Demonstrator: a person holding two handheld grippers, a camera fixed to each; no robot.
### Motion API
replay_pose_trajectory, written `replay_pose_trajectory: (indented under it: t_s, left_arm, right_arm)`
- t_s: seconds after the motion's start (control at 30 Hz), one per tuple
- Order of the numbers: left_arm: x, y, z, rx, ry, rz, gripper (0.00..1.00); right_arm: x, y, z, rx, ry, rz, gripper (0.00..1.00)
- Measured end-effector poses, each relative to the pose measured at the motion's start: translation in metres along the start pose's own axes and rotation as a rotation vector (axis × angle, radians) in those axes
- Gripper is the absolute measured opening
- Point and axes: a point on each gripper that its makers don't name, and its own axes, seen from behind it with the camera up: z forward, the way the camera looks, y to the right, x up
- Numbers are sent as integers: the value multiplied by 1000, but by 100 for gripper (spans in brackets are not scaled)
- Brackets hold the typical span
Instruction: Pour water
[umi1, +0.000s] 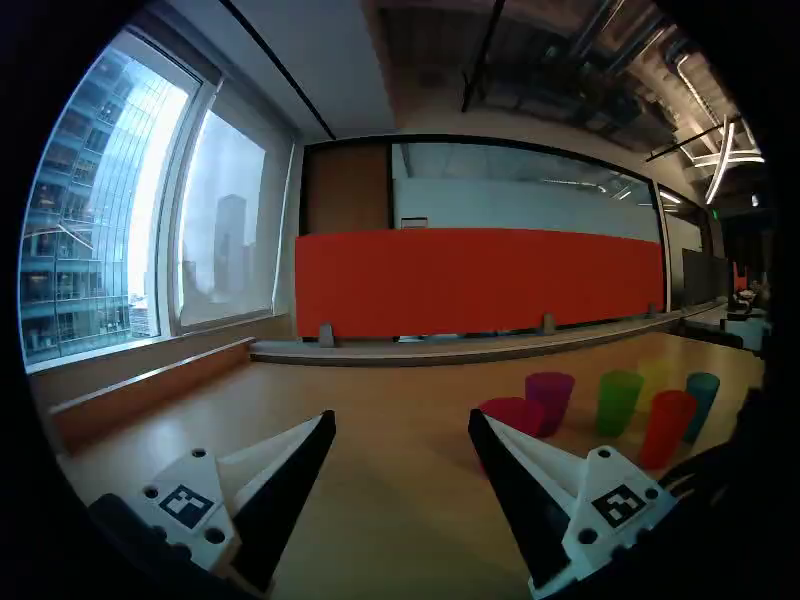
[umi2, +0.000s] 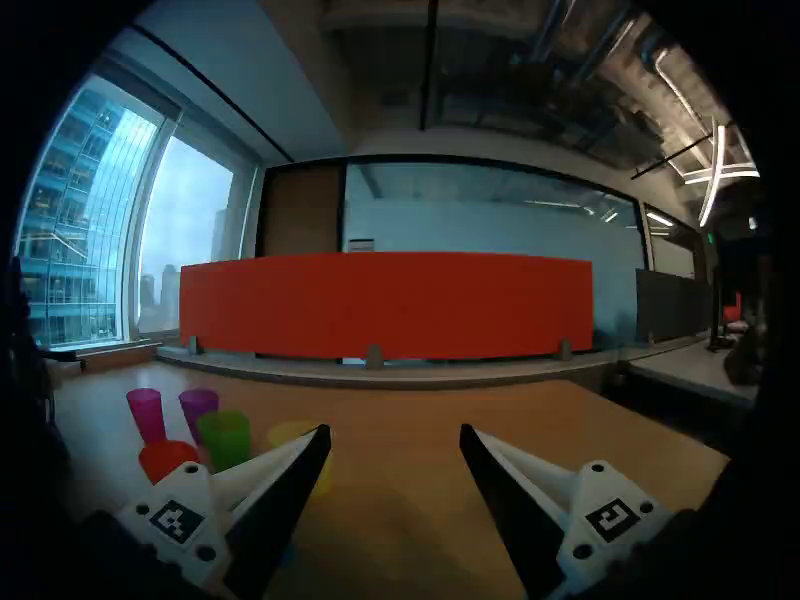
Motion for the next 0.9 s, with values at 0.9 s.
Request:
replay_pose_trajectory:
  t_s: [0.9]
  left_arm:
    - [146, 2, 19, -112, -11, -50, 99]
  right_arm:
    - [107, 9, 22, 22, -64, -6, 100]
